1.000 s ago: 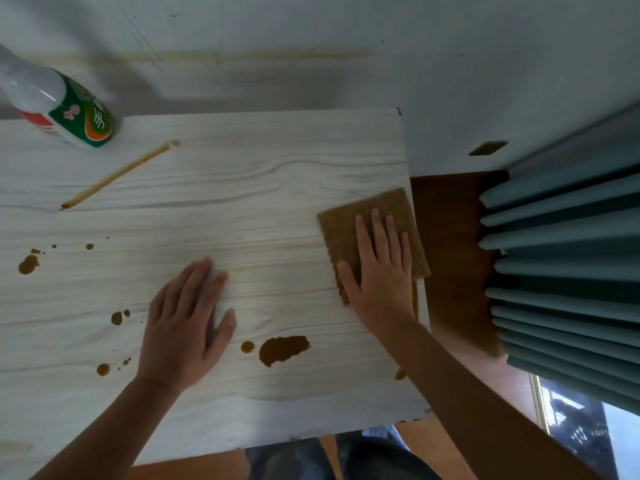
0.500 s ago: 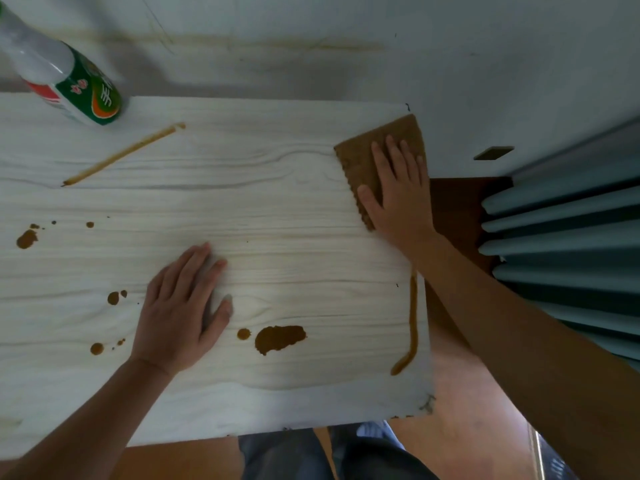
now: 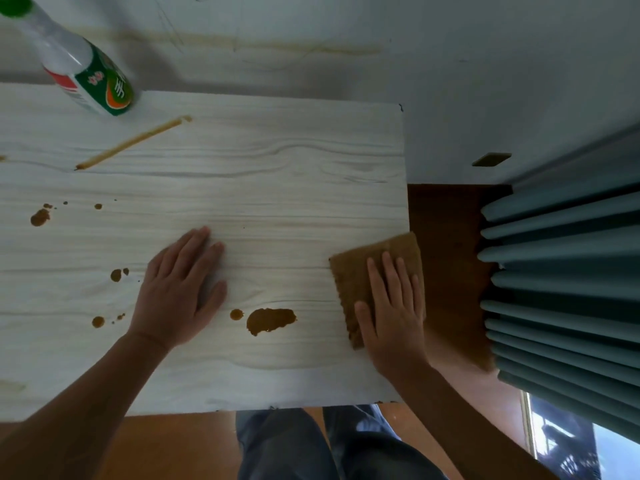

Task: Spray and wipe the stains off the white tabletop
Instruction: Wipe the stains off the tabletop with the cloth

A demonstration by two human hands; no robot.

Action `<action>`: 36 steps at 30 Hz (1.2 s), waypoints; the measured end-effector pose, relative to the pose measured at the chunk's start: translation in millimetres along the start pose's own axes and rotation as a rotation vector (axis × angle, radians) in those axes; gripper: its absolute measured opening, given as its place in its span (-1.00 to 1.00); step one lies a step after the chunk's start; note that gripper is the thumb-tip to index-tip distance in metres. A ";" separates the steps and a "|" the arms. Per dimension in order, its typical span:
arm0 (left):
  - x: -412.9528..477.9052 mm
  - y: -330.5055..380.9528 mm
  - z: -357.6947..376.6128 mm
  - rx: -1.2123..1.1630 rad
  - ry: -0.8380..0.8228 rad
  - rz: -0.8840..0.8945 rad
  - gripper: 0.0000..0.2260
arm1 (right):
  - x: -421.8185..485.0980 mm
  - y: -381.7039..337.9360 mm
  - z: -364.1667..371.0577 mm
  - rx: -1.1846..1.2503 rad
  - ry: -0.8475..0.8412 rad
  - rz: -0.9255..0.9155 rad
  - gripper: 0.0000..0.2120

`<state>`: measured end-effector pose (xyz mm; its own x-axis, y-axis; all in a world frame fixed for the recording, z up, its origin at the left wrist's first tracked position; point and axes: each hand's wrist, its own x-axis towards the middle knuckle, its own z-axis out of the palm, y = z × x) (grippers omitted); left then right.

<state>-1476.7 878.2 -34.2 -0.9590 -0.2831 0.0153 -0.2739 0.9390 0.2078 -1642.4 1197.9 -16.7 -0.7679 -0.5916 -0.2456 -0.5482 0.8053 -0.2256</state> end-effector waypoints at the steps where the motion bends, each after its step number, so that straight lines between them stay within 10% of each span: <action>1: 0.0 -0.2 0.3 0.003 0.004 -0.001 -0.44 | 7.8 2.6 -3.2 -0.001 -0.001 -0.019 -0.36; 10: 0.9 2.7 -1.9 0.017 0.015 0.001 -0.45 | 73.5 18.9 -12.6 -0.053 0.104 -0.133 -0.46; 23: 1.1 4.8 -6.6 -0.001 -0.002 -0.015 -0.45 | -84.2 1.2 31.1 0.044 0.123 0.060 -0.42; 36: -1.2 -2.0 -7.1 -0.042 -0.075 -0.015 -0.45 | 22.4 -49.3 21.4 0.035 0.210 0.367 -0.42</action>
<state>-1474.5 875.3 -27.7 -0.9581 -0.2801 -0.0607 -0.2863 0.9253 0.2487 -1625.4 1144.1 -31.3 -0.9628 -0.2422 -0.1194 -0.2170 0.9572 -0.1915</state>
